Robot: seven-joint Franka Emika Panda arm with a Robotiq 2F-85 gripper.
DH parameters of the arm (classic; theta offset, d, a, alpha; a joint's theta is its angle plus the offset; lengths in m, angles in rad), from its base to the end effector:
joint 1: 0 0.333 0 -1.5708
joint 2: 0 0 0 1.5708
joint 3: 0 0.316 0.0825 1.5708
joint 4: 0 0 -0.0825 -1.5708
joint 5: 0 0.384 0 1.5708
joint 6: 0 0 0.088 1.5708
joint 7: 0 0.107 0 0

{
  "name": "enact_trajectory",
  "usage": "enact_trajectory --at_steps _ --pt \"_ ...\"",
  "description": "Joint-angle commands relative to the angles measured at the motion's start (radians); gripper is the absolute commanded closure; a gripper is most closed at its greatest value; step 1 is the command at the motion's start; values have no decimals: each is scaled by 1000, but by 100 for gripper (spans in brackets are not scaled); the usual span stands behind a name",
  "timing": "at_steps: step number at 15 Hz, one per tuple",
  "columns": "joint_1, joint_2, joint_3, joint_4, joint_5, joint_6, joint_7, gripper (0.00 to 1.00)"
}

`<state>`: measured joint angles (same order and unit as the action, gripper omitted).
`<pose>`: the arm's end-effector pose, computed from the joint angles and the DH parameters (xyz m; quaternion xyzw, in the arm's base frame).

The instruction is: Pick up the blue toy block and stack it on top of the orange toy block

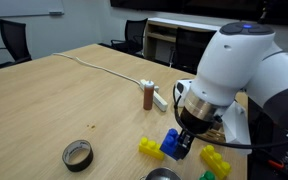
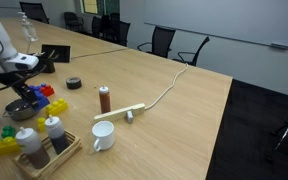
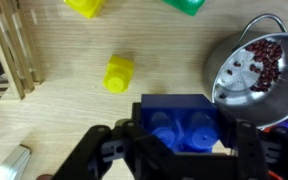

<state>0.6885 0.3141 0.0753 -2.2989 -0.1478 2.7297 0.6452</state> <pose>0.3862 0.3784 0.2224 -0.9905 -0.1222 -0.0594 0.0216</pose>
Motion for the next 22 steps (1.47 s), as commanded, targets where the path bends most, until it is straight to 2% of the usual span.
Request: enact_trajectory --at_steps 1,7,13,18,22 --pt "-36 -71 19 -35 -8 16 13 56" --pt "-56 -44 64 72 -35 -4 -47 56" --pt "-73 113 102 287 9 -70 -238 56" --pt "-83 254 132 511 28 -205 -381 56" --pt "-81 345 155 677 61 -336 -437 56"
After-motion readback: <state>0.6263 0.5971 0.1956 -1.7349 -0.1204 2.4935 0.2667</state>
